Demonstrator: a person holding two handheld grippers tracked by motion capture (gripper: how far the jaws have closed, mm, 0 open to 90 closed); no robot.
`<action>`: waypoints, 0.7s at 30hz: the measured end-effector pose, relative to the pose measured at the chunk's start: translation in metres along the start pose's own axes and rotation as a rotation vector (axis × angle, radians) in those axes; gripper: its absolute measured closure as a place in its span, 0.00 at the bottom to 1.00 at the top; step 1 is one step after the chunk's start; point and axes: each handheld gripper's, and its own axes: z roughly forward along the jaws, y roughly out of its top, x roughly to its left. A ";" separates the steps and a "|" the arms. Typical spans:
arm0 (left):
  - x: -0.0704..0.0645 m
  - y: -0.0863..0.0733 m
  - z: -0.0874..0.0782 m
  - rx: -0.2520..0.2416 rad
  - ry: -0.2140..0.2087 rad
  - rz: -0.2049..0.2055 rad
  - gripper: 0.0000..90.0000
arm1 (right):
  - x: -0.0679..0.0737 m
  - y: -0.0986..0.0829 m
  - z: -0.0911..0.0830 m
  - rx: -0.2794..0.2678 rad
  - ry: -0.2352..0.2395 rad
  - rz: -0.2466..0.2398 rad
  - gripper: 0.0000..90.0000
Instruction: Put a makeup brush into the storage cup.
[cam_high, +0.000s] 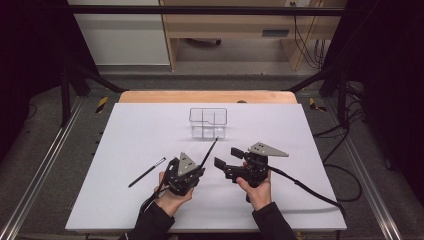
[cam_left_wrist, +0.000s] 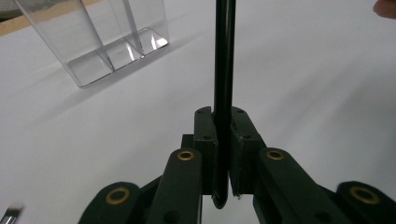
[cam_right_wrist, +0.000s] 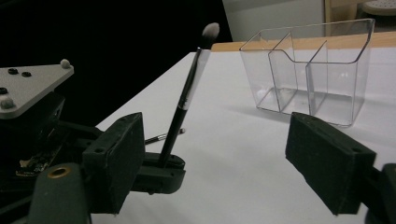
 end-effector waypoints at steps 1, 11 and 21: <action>0.000 0.000 0.000 0.000 0.000 0.000 0.92 | 0.000 0.000 0.000 -0.003 0.002 0.001 0.24; -0.018 0.001 0.005 -0.002 -0.010 0.017 0.92 | 0.002 0.001 -0.002 -0.020 0.024 0.030 0.33; -0.027 0.001 0.004 -0.012 -0.023 -0.005 0.92 | 0.005 -0.003 0.001 -0.030 0.014 0.062 0.46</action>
